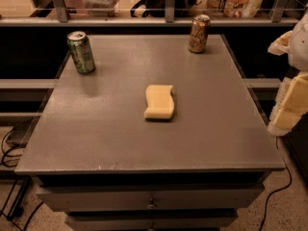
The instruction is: Move orange can near green can
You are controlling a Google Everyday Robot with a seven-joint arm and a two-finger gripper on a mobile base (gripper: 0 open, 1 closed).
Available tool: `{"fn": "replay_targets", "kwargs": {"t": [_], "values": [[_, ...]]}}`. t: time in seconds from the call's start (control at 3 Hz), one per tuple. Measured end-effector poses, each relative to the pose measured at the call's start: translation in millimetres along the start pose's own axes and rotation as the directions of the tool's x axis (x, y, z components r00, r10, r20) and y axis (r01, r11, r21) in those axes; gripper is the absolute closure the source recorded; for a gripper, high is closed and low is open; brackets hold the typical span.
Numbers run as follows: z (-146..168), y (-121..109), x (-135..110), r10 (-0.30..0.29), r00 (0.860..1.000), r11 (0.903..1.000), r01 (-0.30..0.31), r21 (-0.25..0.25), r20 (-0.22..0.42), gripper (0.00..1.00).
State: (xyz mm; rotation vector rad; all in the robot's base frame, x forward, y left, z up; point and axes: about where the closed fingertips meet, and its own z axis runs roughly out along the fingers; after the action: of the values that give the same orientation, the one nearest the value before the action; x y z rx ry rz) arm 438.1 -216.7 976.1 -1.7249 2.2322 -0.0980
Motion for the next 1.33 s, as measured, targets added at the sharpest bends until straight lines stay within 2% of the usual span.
{"fn": "replay_targets", "kwargs": {"t": [0.67, 1.0, 1.33], "values": [[-2, -2, -1, 0.004, 1.000, 0.9999, -0.005, 0.012, 0.022, 0.00], [-1, -16, -1, 0.046, 0.994, 0.9982, -0.050, 0.032, 0.099, 0.00], [6, -41, -1, 0.115, 0.971, 0.9908, -0.127, 0.047, 0.208, 0.00]]}}
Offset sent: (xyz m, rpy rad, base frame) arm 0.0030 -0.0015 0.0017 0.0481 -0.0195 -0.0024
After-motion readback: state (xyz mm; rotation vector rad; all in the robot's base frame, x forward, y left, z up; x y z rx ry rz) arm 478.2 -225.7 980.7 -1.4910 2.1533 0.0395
